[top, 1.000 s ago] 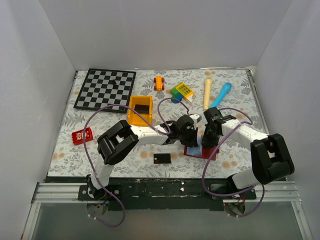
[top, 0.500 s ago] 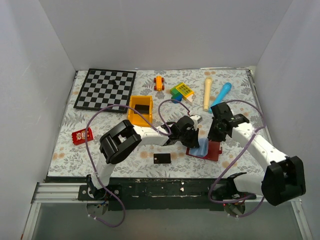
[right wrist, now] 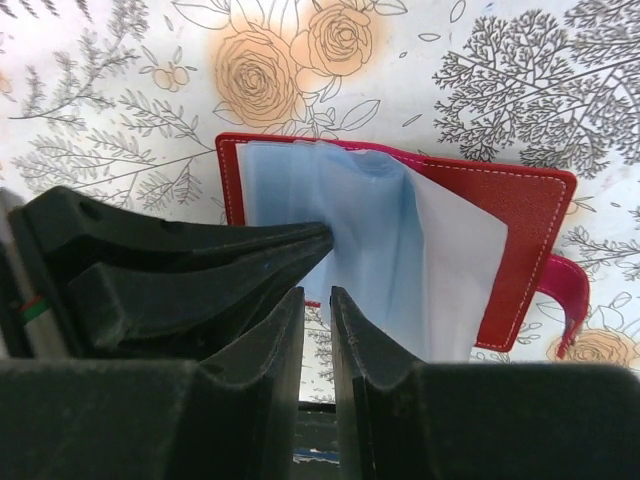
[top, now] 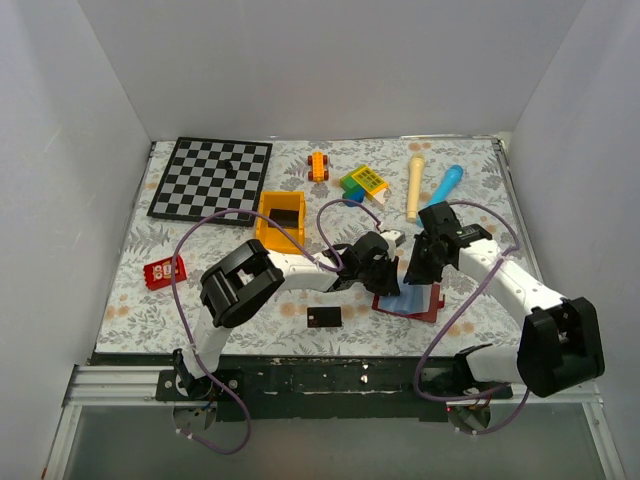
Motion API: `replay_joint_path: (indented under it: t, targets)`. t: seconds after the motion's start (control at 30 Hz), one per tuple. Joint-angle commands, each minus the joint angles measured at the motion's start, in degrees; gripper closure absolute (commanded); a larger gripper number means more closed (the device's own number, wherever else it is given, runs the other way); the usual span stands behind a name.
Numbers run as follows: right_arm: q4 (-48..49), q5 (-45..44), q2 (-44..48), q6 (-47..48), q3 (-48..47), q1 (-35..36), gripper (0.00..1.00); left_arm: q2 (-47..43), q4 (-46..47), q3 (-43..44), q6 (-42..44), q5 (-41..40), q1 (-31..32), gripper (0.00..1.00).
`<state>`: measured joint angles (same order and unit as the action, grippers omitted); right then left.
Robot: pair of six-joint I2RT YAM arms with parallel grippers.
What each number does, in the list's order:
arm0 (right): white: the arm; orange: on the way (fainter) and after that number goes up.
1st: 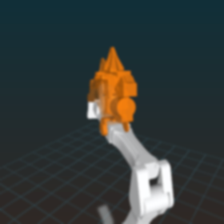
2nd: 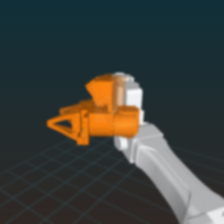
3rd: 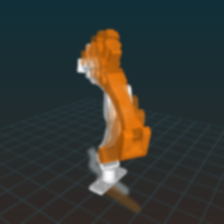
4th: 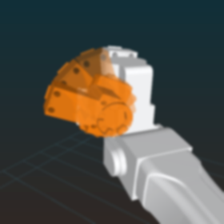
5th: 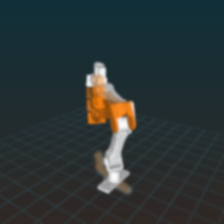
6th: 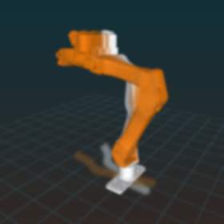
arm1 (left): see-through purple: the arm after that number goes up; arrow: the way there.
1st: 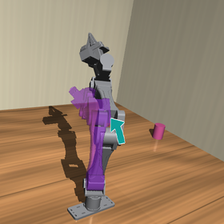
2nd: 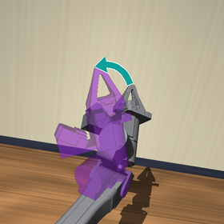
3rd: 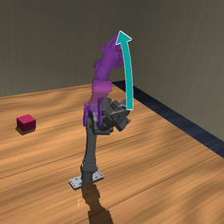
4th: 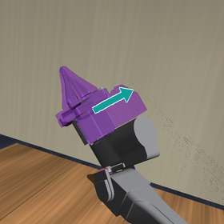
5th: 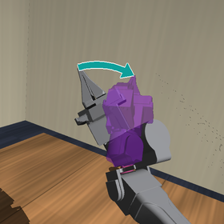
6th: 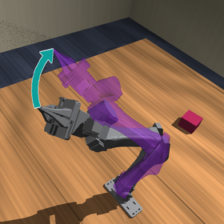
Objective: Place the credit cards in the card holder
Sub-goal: Open the card holder at the center of the board.
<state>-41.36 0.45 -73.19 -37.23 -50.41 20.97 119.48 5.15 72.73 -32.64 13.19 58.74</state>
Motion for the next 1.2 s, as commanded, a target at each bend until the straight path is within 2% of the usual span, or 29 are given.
replay_joint_path:
  t: [0.0,0.4,0.7,1.0,1.17]
  targets:
    - [4.09,2.11,-2.66,0.5,1.46,-0.23,0.75,0.14,-0.84,-0.75,0.04,0.34,0.5,1.0]
    - [9.46,2.99,-8.46,-1.0,4.27,-0.32,0.8,-0.92,-0.05,-2.59,-0.05,-0.18,0.5,1.0]
    - [0.51,-9.57,-6.8,-1.26,3.22,-0.32,0.81,-0.92,-0.22,-3.03,-0.14,-0.71,0.5,1.0]
    - [-6.7,-19.59,-3.98,-4.68,2.6,-0.32,0.76,-1.09,-0.66,-3.47,0.21,-1.15,0.5,1.0]
    - [-8.38,-21.46,3.03,-6.01,1.55,-0.32,0.75,-1.09,-0.58,-3.47,0.21,-1.15,0.5,1.0]
